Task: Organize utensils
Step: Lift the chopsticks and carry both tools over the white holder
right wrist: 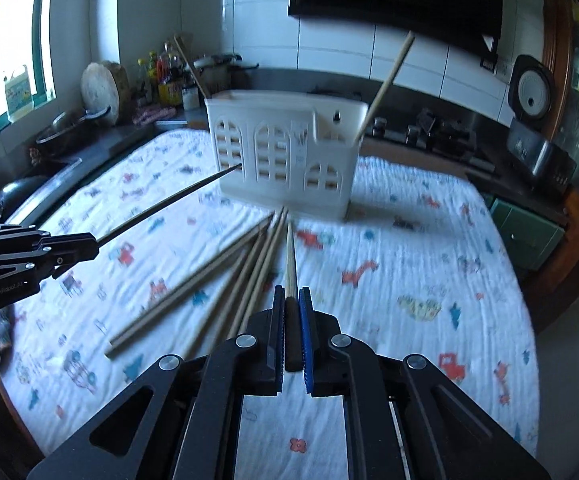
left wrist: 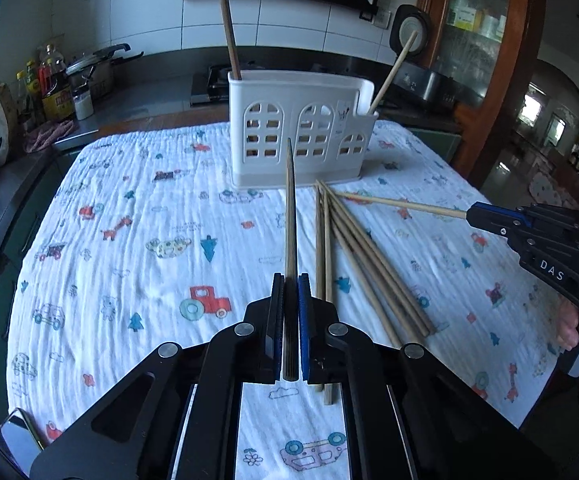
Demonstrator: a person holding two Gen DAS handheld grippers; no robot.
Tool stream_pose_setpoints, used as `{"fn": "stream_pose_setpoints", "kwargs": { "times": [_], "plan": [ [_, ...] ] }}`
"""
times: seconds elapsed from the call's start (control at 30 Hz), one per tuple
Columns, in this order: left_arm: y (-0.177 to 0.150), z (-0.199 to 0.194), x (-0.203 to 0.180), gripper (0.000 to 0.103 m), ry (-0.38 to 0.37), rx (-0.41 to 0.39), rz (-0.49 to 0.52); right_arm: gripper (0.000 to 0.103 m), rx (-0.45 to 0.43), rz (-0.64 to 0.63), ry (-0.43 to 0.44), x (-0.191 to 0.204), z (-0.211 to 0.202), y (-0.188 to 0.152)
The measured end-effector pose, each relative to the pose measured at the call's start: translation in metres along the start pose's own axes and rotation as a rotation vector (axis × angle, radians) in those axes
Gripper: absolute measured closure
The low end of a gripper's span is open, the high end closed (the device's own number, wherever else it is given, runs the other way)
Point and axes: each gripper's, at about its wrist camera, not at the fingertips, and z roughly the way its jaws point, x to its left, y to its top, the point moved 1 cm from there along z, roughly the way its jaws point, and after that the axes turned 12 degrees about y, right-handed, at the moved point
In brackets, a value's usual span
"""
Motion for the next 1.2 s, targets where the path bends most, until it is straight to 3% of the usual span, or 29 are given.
{"fn": "stream_pose_setpoints", "kwargs": {
  "times": [0.1, 0.3, 0.57, 0.87, 1.2],
  "plan": [
    [0.009, -0.013, 0.0, 0.098, -0.002, -0.022, 0.02, 0.096, -0.051, -0.022, 0.006, 0.005, -0.018, 0.018],
    [-0.005, 0.0, 0.0, 0.097, 0.019, 0.049, 0.046, 0.096, -0.119, -0.033, 0.009, 0.012, -0.035, 0.036],
    [-0.019, 0.014, 0.005, 0.097, 0.022, 0.103, 0.035, 0.096, -0.109, -0.022, 0.011, 0.013, -0.03, 0.033],
    [0.01, 0.006, 0.007, 0.097, 0.035, 0.058, 0.03, 0.096, -0.098, -0.017, 0.021, 0.006, -0.03, 0.049],
    [0.058, -0.01, -0.002, 0.097, 0.019, 0.011, 0.066, 0.096, -0.129, -0.031, 0.033, -0.003, -0.053, 0.1]
  ]
}}
